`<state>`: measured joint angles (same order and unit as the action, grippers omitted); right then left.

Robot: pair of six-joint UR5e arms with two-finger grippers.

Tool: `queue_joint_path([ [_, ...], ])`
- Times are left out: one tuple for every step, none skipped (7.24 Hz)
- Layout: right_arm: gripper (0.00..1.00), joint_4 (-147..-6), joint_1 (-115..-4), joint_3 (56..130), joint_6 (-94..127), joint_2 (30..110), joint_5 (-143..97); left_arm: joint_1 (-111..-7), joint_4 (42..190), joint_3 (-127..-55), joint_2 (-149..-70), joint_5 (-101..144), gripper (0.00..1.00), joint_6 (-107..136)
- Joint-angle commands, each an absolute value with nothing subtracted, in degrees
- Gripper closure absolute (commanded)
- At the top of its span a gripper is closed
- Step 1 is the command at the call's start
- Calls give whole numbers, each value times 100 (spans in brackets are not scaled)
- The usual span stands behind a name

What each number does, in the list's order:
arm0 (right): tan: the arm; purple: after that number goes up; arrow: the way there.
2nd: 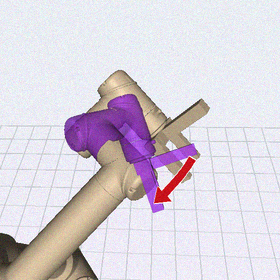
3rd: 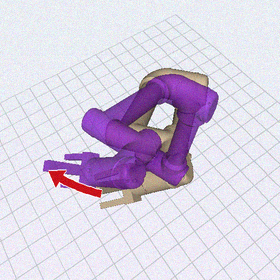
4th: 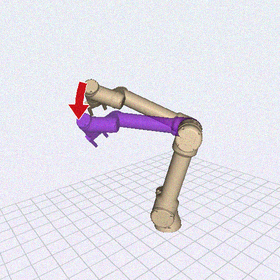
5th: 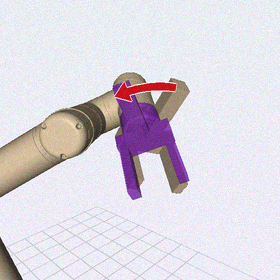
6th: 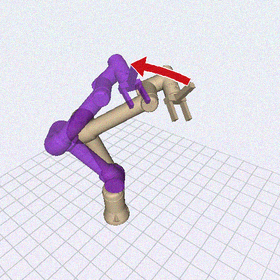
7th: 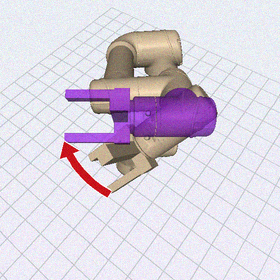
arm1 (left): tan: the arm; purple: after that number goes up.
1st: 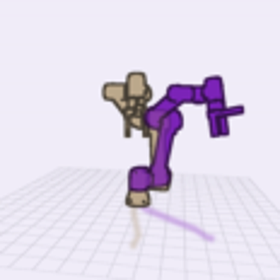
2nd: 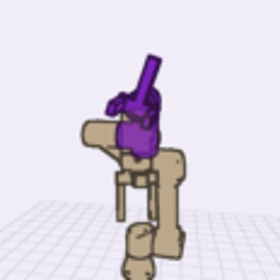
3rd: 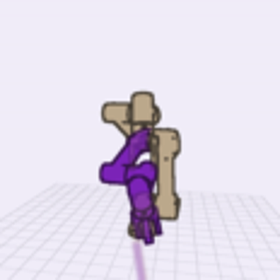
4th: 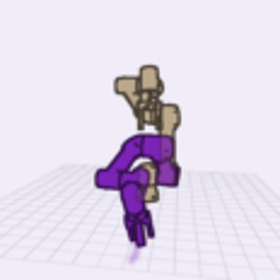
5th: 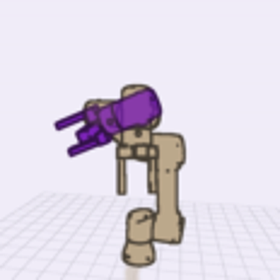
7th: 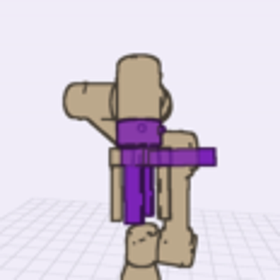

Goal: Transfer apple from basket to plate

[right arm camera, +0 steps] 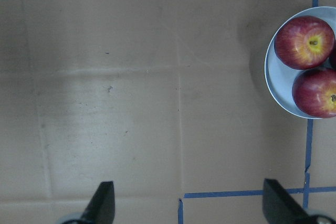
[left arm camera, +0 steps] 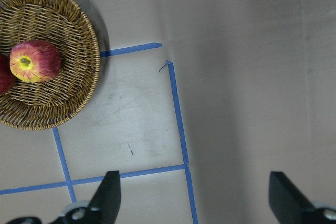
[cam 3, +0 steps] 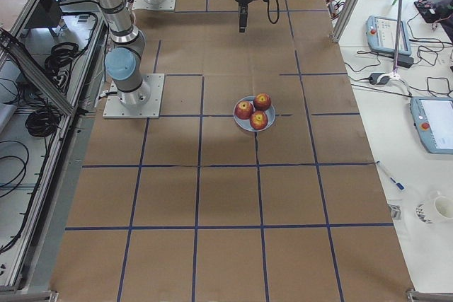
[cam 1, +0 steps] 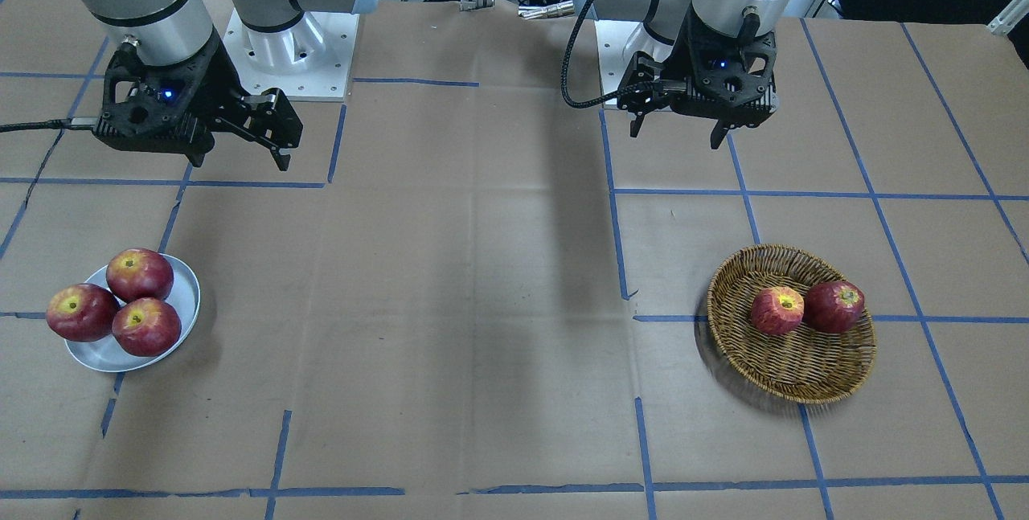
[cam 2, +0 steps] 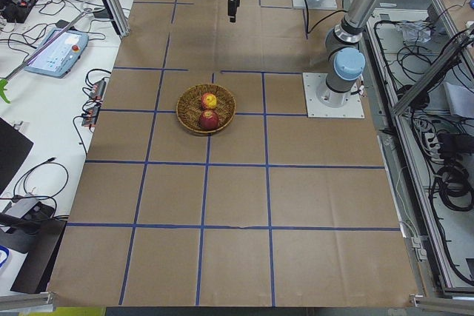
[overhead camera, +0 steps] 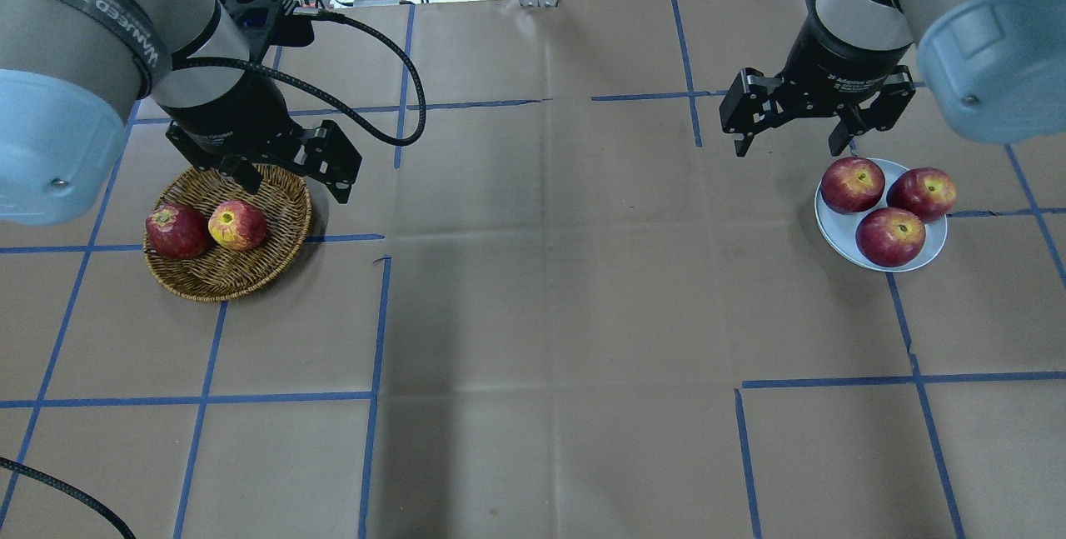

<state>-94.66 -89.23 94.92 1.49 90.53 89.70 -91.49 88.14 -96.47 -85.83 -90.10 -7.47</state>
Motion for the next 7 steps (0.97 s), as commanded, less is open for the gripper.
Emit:
queue_joint_path([
  [0, -9466, -8921, 9492, 149, 9053, 8965, -9149, 8815, -9659, -8569, -9000, 1, -756],
  [0, -9457, -8930, 9492, 149, 9053, 8965, -9149, 8815, -9659, -8543, -8991, 1, -756],
  [0, -9457, -8921, 9492, 149, 9053, 8965, -9149, 8824, -9659, -8499, -8983, 1, -747],
  [0, -9466, -8921, 9483, 149, 9053, 8965, -9158, 8824, -9677, -8516, -8982, 1, -756],
  [0, -9466, -8930, 9483, 149, 9053, 8965, -9158, 8833, -9677, -8499, -8982, 1, -756],
  [0, -9466, -8921, 9483, 149, 9053, 8965, -9158, 8833, -9677, -8490, -8982, 1, -756],
  [0, -9466, -8921, 9492, 149, 9053, 8965, -9167, 8842, -9685, -8482, -8974, 1, -765],
])
